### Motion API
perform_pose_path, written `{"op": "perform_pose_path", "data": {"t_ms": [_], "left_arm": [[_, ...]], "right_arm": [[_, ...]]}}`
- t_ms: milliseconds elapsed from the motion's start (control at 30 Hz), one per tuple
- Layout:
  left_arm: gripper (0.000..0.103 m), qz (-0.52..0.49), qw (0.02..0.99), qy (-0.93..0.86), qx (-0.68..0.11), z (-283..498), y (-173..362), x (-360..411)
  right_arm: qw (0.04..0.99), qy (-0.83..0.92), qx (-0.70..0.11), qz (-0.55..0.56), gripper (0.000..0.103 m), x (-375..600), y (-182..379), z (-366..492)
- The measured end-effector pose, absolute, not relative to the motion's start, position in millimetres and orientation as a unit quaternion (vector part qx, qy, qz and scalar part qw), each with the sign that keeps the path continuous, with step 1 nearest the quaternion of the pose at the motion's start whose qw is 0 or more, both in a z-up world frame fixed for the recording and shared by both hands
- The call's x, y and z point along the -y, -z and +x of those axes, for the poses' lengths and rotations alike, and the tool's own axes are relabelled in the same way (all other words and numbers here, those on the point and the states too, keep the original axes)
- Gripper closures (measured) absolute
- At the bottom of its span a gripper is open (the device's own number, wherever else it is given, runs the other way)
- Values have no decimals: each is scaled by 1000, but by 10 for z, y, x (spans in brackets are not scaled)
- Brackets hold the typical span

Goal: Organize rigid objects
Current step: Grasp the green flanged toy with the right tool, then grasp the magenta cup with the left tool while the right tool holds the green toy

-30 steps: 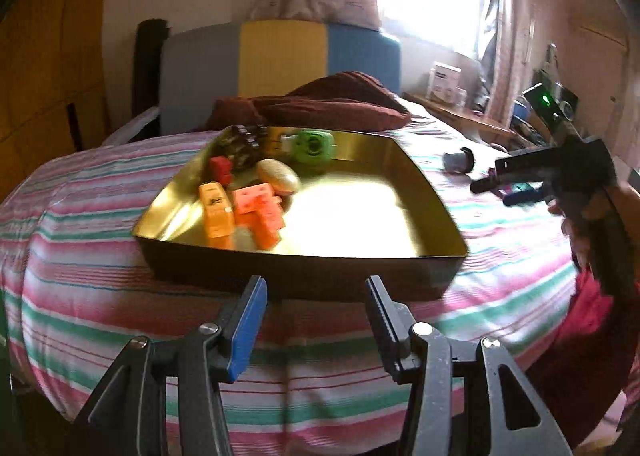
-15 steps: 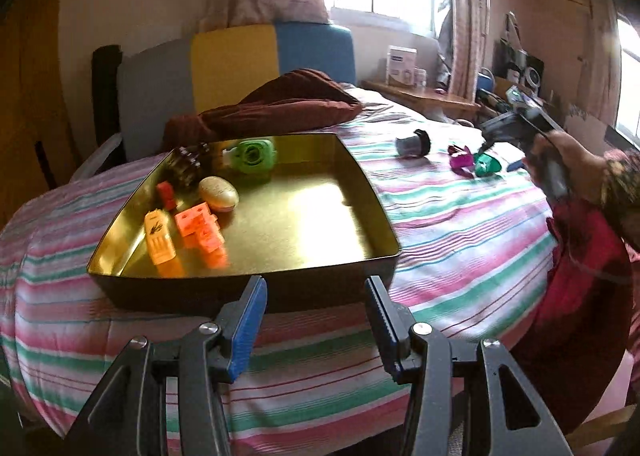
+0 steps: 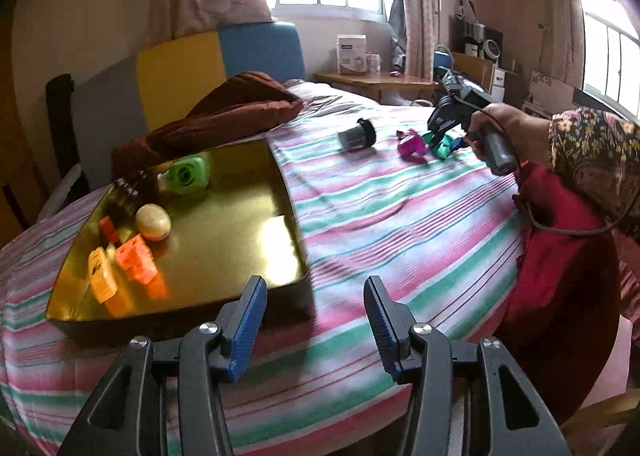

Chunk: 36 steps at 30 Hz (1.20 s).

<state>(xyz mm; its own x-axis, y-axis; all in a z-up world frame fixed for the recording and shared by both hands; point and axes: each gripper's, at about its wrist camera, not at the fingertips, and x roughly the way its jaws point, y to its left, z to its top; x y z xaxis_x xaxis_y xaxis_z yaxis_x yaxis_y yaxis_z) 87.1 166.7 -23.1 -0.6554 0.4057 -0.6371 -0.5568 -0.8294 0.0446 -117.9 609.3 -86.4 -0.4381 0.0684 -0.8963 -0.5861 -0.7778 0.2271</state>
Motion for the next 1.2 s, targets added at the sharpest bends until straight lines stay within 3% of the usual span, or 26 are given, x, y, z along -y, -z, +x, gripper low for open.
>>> {"op": "perform_pose_path", "data": {"t_ms": [233,533,867,900,967,1200], "left_arm": [[52,-309,285,-902,-97,673,8,-1931],[52,-317,318,-889,-87,337,-146,-2544],[52,-376,337,-858,-92,-31,89,-3080],[51,-380,339,-856,-91,-72,109,-3138],[38,-391,345,-848,-91,-189,165,-3282],[34,-434,322,-834,-111,-721,396,-3776]], "right_arm": [[150,-807,-202,-534,72,-5692,849,-1141],[183,-793,-260,-520,72,-5995,861,-968],[208,-788,-251,-523,72,-6063,851,-955],[209,-788,-249,-523,72,-6061,848,-953],[210,-788,-243,-525,72,-6044,849,-956],[210,-787,-245,-526,72,-6061,868,-978]]}}
